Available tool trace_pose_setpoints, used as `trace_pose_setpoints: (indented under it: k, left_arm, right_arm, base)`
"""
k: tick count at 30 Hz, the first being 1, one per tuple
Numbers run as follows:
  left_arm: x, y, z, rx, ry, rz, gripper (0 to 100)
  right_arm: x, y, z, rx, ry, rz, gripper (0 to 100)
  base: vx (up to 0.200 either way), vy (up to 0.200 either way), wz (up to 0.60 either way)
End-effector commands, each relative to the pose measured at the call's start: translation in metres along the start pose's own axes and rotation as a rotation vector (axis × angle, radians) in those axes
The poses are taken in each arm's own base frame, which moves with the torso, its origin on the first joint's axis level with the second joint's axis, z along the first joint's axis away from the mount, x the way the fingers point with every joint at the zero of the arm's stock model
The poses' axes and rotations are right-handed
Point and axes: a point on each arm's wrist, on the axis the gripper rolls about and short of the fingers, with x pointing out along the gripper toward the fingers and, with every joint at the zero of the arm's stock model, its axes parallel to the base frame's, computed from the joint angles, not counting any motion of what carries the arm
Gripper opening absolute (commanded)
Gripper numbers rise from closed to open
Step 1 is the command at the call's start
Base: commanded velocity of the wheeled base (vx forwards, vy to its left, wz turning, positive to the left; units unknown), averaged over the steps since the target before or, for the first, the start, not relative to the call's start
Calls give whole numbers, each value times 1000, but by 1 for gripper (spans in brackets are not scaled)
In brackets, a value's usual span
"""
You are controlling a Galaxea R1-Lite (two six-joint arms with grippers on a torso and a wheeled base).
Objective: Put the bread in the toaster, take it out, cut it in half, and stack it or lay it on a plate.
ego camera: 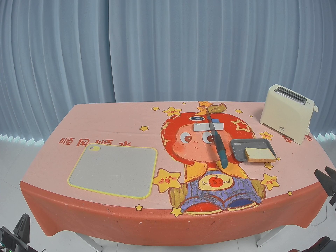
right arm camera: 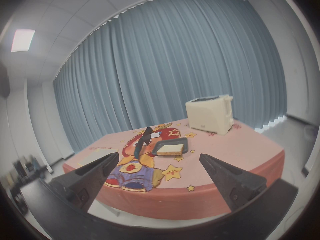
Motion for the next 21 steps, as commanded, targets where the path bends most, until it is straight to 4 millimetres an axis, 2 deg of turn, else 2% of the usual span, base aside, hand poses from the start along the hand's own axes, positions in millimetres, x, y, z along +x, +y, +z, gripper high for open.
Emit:
trace_pose_setpoints:
  k: [1, 7, 13, 21]
  left_arm:
    - [1, 0, -5, 0, 18, 1, 0]
    - [1, 0, -5, 0, 18, 1, 0]
    - [1, 0, -5, 0, 18, 1, 0]
    - [1, 0, -5, 0, 18, 1, 0]
  right_arm:
    - [16, 4, 2, 137, 105, 62, 100]
    - [25, 15, 2, 389, 216, 164, 100]
    - [34, 21, -2, 585, 330, 189, 100]
    - [47, 23, -10, 709, 462, 218, 100]
  base:
    - [0, 0, 0]
    - [0, 0, 0]
    - [0, 0, 0]
    - [0, 0, 0]
